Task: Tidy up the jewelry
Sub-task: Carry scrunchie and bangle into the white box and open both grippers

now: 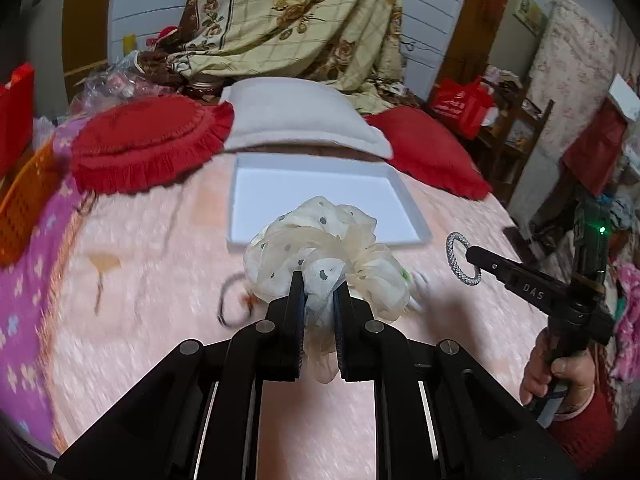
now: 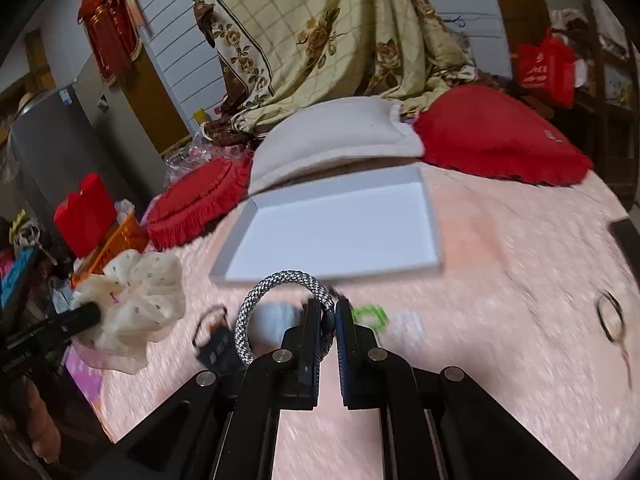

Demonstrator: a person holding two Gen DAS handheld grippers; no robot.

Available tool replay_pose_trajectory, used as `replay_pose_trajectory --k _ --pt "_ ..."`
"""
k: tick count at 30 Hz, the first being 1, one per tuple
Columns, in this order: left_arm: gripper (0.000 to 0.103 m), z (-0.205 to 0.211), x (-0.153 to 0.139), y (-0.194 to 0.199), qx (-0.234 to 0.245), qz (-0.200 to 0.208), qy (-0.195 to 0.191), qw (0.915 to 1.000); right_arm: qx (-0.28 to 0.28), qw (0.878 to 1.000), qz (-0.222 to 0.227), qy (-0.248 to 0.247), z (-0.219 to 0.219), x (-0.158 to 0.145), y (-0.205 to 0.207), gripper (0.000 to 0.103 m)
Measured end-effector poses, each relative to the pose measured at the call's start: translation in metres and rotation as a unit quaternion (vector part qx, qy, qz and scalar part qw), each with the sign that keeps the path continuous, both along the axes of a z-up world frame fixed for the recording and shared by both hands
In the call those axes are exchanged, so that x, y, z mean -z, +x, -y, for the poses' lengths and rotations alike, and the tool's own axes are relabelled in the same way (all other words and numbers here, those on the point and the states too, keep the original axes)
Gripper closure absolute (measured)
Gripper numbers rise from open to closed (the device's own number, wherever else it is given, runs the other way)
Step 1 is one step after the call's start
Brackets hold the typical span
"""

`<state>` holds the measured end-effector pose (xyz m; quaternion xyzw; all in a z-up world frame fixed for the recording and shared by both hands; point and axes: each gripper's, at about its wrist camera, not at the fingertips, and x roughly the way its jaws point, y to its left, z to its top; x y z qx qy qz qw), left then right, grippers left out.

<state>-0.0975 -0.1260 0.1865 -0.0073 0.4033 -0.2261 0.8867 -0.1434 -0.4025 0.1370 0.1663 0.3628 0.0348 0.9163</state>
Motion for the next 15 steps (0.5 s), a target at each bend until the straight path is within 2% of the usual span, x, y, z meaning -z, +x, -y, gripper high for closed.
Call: replay_pose_trajectory --k 7,11,15 --pt "0.092 0.022 0.01 0.103 -0.022 -0.013 0.035 0.9991 0.003 0.999 -0.041 0.003 -0.002 0.01 0.102 0.096" --pt "0.092 0.039 0.033 0.165 -0.035 -0.024 0.059 0.9974 0.016 0.997 -0.073 0.019 0.003 0.026 0.17 0.096" --pt "0.092 0.049 0.068 0.218 -0.048 -0.059 0.062 0.9951 0.026 0.993 -0.107 0.047 0.007 0.051 0.225 0.096"
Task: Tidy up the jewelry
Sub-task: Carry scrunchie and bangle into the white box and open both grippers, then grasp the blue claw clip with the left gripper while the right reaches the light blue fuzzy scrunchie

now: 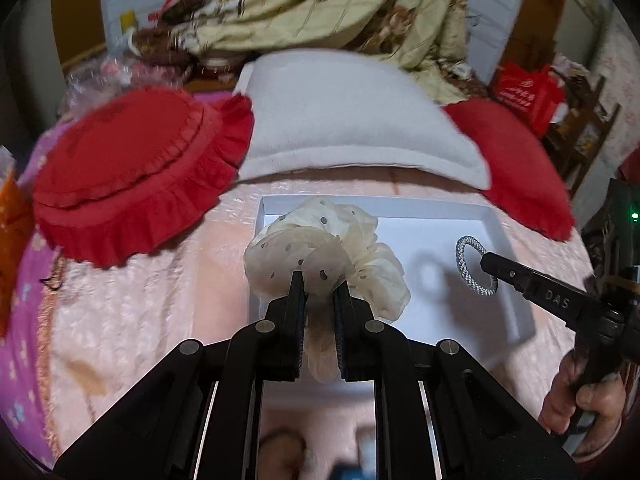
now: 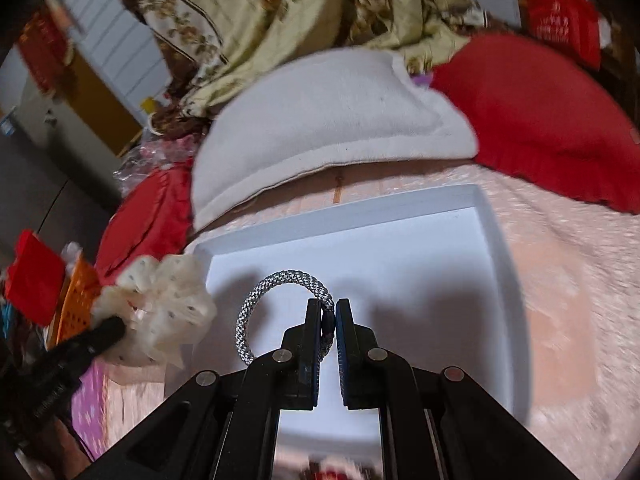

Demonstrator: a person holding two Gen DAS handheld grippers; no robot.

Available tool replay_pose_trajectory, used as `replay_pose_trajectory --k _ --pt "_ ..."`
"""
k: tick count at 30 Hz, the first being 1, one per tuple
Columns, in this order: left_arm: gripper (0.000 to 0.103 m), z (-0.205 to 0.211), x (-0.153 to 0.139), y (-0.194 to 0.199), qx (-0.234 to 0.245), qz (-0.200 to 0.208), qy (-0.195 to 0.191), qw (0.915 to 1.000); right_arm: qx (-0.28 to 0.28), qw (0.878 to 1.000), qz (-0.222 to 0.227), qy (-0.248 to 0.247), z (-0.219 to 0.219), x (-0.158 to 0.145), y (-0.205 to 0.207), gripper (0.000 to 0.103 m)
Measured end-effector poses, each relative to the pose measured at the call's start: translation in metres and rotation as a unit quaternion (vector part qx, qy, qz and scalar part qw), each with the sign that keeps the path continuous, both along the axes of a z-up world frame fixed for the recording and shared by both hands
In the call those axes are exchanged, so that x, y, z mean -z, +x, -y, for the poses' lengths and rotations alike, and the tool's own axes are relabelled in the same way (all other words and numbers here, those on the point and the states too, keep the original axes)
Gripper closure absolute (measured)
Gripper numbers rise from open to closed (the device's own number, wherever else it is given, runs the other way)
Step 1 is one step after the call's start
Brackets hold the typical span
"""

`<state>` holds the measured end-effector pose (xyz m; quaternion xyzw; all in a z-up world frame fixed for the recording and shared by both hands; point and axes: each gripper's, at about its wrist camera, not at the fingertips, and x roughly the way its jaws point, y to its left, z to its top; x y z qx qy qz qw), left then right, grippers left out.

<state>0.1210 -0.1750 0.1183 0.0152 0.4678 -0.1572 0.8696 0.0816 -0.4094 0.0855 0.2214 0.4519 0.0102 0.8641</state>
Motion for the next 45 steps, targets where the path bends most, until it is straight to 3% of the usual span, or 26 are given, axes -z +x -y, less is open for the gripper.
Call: replay_pose_trajectory --k 9,11,13,17,21,27,31,38,45 --pt "0.089 0.01 0.048 0.057 -0.017 -0.029 0.011 0.9994 0.015 0.998 -0.041 0.043 0.005 0.053 0.055 0.096" --pt "0.081 0.01 0.049 0.059 -0.018 -0.025 0.011 0.9995 0.013 0.998 -0.044 0.046 0.004 0.057 0.059 0.096" --pt "0.065 0.009 0.051 0.06 -0.016 -0.025 0.004 0.9995 0.008 0.998 -0.043 0.041 0.002 0.058 0.061 0.094" --pt "0.061 0.003 0.047 0.058 -0.017 -0.034 -0.023 0.999 0.009 0.999 -0.032 0.03 0.002 0.054 0.062 0.068" --pt "0.061 -0.004 0.032 0.045 -0.022 -0.03 -0.033 0.9988 0.01 0.999 -0.019 0.03 0.003 0.04 0.049 0.064" --pt "0.061 -0.022 -0.007 -0.004 -0.027 0.012 -0.021 0.9993 -0.018 1.0 0.011 0.01 -0.001 0.0 -0.008 0.064" --pt "0.061 -0.043 -0.021 -0.059 -0.032 0.036 0.006 0.9988 -0.036 0.999 0.023 -0.009 -0.001 -0.012 -0.061 0.064" --pt "0.061 -0.087 -0.001 -0.156 -0.065 0.035 0.051 0.996 -0.035 0.997 0.018 -0.071 0.0 0.008 -0.161 0.064" --pt "0.061 -0.102 0.029 -0.207 -0.072 -0.004 0.01 0.9974 -0.034 0.995 0.006 -0.093 0.006 0.03 -0.214 0.064"
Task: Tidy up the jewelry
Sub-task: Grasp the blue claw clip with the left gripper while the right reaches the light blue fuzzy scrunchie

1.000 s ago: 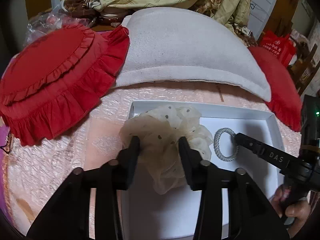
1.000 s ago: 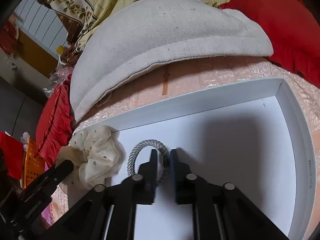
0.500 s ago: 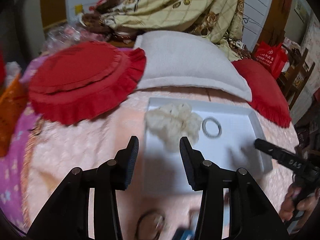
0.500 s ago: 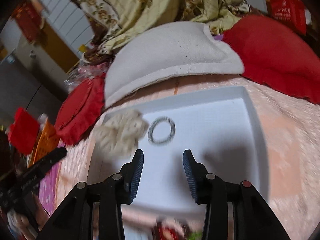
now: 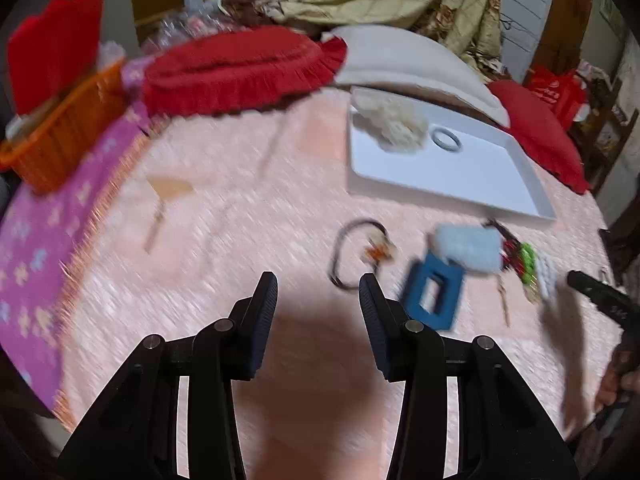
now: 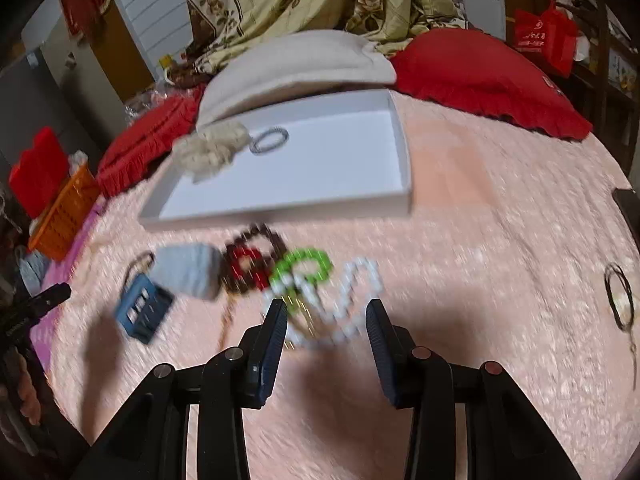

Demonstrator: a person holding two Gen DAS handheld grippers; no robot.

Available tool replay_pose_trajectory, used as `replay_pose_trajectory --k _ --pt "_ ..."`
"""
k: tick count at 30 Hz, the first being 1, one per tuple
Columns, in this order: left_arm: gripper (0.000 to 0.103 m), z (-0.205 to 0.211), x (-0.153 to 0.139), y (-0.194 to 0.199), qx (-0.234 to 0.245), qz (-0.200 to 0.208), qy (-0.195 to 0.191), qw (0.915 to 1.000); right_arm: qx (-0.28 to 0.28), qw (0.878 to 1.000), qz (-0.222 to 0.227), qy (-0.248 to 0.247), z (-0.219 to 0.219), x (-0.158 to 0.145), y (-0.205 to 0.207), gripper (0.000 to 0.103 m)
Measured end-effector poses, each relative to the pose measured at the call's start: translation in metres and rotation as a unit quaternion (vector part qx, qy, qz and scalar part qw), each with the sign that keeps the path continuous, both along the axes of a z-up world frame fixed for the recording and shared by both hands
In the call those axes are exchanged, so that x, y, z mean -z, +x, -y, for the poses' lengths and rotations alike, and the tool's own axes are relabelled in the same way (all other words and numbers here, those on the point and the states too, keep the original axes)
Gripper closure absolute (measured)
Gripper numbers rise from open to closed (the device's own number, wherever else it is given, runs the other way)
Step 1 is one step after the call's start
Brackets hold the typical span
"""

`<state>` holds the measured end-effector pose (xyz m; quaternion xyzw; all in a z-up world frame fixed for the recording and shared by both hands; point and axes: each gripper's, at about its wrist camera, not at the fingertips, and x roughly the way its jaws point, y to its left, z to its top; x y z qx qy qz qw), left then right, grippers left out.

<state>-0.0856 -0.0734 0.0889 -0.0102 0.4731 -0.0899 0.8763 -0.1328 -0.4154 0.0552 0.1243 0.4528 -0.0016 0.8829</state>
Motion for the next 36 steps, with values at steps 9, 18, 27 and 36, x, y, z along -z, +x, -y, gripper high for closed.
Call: replay_pose_trajectory --k 9,18,27,36 --pt "0.061 0.046 0.017 -0.007 0.075 -0.017 -0.01 0.997 0.01 1.0 -0.009 0.01 0.008 0.019 -0.011 0.064" --pt "0.061 0.071 0.035 0.019 0.113 -0.051 -0.027 0.9919 -0.012 0.999 -0.007 0.042 -0.002 0.023 0.007 0.064" --pt "0.091 0.068 0.043 0.017 0.099 -0.074 -0.071 0.9898 -0.026 0.998 0.004 0.049 -0.019 0.024 0.003 0.064" --pt "0.091 0.031 0.035 -0.018 0.065 -0.079 -0.124 0.987 -0.072 0.995 0.036 0.053 -0.047 -0.009 0.002 0.064"
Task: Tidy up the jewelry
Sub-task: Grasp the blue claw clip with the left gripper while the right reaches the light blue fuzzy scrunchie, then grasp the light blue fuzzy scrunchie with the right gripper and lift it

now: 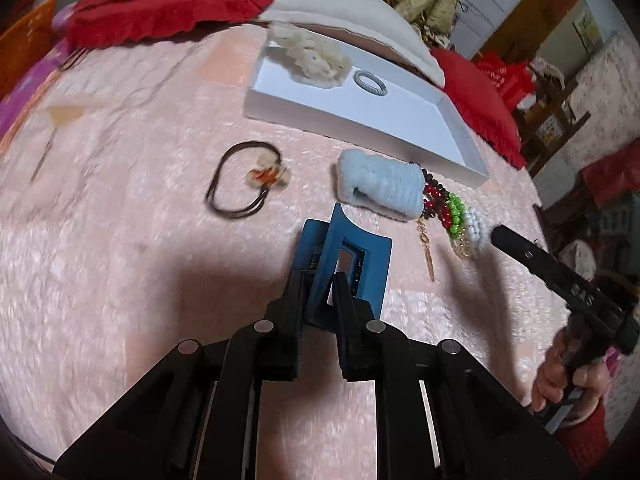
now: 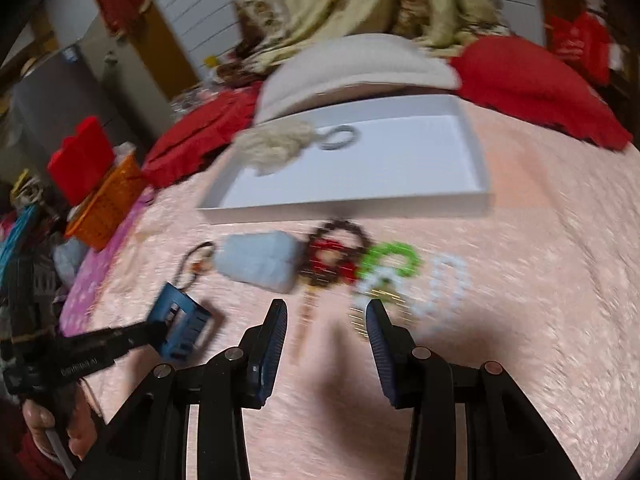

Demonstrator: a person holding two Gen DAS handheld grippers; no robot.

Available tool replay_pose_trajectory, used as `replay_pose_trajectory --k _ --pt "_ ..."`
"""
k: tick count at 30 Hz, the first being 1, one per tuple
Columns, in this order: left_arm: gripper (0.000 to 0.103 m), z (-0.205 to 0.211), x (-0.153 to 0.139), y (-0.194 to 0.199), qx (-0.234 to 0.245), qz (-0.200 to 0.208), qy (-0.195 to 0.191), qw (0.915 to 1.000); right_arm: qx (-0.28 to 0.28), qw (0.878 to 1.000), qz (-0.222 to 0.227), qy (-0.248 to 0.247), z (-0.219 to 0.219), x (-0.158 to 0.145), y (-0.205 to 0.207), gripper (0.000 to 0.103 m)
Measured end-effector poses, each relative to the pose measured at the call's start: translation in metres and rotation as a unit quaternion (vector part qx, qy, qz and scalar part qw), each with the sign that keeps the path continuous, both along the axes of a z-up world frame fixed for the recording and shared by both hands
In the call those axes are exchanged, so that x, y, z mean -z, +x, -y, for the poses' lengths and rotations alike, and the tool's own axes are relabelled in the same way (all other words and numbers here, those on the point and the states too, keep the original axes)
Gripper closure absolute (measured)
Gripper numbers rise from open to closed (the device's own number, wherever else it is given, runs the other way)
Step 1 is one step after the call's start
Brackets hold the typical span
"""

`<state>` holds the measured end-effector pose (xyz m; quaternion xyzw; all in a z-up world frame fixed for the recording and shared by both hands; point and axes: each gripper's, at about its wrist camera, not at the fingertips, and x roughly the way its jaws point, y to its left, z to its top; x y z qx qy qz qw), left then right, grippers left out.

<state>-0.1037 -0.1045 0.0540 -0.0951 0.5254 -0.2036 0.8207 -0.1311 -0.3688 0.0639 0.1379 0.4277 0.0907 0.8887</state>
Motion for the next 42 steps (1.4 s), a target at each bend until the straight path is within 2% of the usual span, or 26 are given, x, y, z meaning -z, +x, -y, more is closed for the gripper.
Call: replay_pose_trajectory --k 3,5,7,12,17,22,23,24,26,27,29,36,40,42 --pt "0.091 -0.011 0.001 -0.006 -0.006 -0.004 -0.006 1.0 -0.048 0.999 -0.008 -0.009 -0.026 -0.001 0.022 0.064" --pt "0.091 -0.015 0.006 -0.006 -0.01 -0.008 -0.002 0.9999 -0.071 0.997 -0.01 -0.036 -0.043 0.001 0.041 0.064" --pt "0.091 -0.018 0.011 -0.004 -0.016 -0.014 0.002 0.9998 -0.08 0.995 -0.014 -0.056 -0.055 0.004 0.059 0.064" --pt "0.091 -0.026 0.019 0.0 -0.024 -0.022 -0.017 0.9993 -0.095 0.991 -0.037 -0.085 -0.072 0.02 0.092 0.063" --pt "0.09 -0.029 0.025 -0.001 -0.031 -0.026 -0.031 0.9987 -0.107 0.989 -0.033 -0.092 -0.083 0.021 0.087 0.062" --pt "0.089 -0.033 0.025 -0.006 -0.043 -0.028 -0.038 0.9979 -0.121 0.985 -0.028 -0.123 -0.099 0.024 0.073 0.062" --pt "0.09 -0.034 0.024 -0.008 -0.046 -0.029 -0.04 0.9977 -0.12 0.984 -0.029 -0.129 -0.101 0.024 0.071 0.064" --pt "0.09 -0.035 0.022 -0.011 -0.047 -0.029 -0.043 0.9975 -0.116 0.983 -0.029 -0.14 -0.104 0.024 0.069 0.074" --pt "0.09 -0.037 0.017 -0.015 -0.049 -0.026 -0.047 0.9973 -0.115 0.981 -0.031 -0.15 -0.108 0.025 0.067 0.081" --pt "0.09 -0.038 0.014 -0.018 -0.051 -0.023 -0.049 0.9973 -0.114 0.982 -0.031 -0.149 -0.108 0.024 0.066 0.092" --pt "0.09 -0.039 0.006 -0.024 -0.052 -0.014 -0.051 0.9973 -0.109 0.983 -0.03 -0.147 -0.107 0.022 0.062 0.102" --pt "0.09 -0.04 -0.019 -0.045 -0.051 0.013 -0.044 0.9977 -0.081 0.992 0.003 -0.098 -0.087 -0.008 0.037 0.102" --pt "0.09 -0.041 -0.028 -0.052 -0.053 0.024 -0.04 0.9975 -0.084 0.994 0.01 -0.063 -0.076 -0.024 0.023 0.102" --pt "0.09 -0.042 -0.03 -0.053 -0.057 0.026 -0.04 0.9973 -0.095 0.995 0.009 -0.03 -0.071 -0.03 0.015 0.102"
